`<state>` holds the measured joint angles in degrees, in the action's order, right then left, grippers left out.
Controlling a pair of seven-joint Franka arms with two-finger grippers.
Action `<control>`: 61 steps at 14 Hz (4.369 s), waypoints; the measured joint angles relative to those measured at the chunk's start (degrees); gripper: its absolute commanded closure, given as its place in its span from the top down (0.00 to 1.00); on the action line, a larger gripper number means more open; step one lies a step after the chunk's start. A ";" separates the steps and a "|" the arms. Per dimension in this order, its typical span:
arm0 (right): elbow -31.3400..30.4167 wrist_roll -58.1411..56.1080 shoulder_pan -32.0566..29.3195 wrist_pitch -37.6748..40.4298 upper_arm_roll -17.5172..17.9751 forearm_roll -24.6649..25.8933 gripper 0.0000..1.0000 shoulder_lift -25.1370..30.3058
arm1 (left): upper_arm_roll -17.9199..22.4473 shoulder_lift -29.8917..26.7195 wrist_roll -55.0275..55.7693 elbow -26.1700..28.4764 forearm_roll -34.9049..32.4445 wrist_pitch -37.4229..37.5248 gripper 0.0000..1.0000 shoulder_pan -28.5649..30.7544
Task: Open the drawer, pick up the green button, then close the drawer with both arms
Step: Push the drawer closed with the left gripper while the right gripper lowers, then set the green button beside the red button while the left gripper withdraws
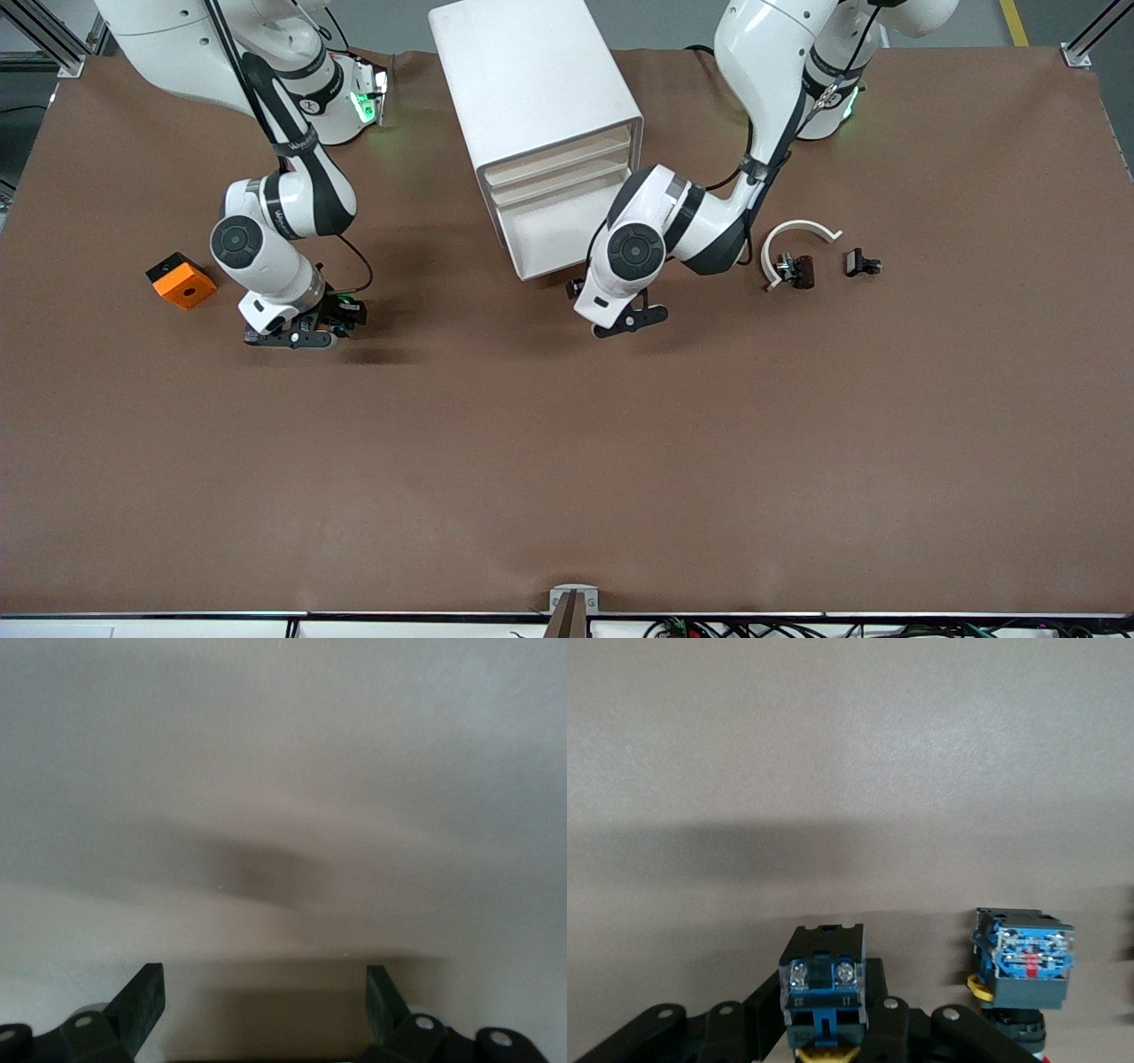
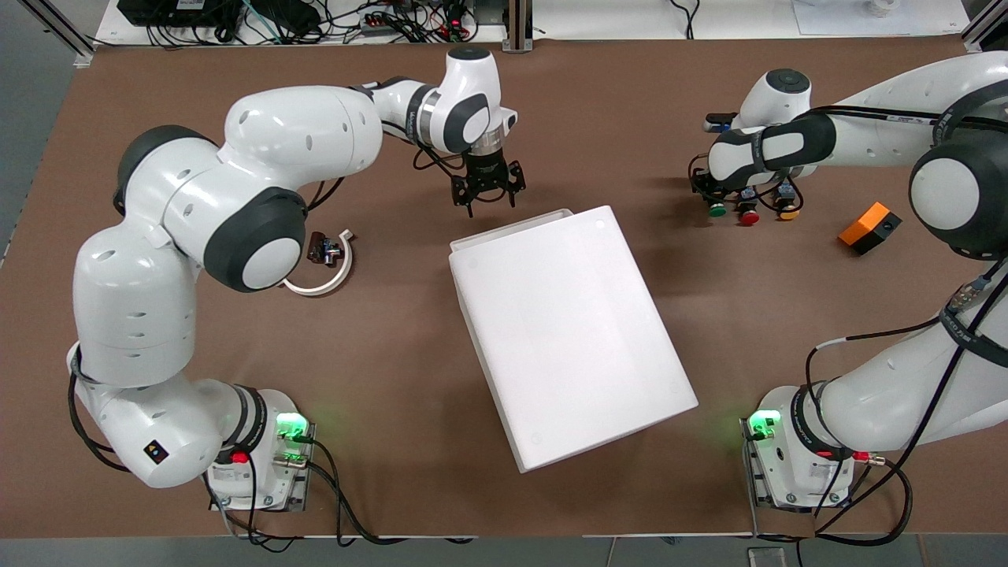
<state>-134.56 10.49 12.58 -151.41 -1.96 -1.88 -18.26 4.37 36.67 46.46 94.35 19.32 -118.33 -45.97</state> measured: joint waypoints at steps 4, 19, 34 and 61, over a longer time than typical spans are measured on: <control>0.00 0.14 0.01 -1.55 0.40 -0.05 0.00 -2.14 | -1.71 1.27 0.07 -0.01 0.08 0.06 1.00 -0.04; 0.19 7.21 3.04 -1.72 0.47 -0.10 1.00 -2.65 | -12.58 2.57 12.37 0.01 0.14 1.51 1.00 -0.20; 8.37 11.00 3.88 12.20 0.81 -0.18 0.00 -2.19 | -4.98 1.80 23.53 -10.83 -9.46 9.55 1.00 1.29; 18.59 16.95 7.10 26.70 0.32 -0.06 1.00 0.64 | 1.46 -14.09 -14.35 -14.73 -16.72 14.69 1.00 23.64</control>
<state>-115.97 27.44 19.68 -124.71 -1.65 -1.94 -17.62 5.82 22.58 32.11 79.62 2.60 -103.64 -22.33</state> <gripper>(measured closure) 0.000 0.000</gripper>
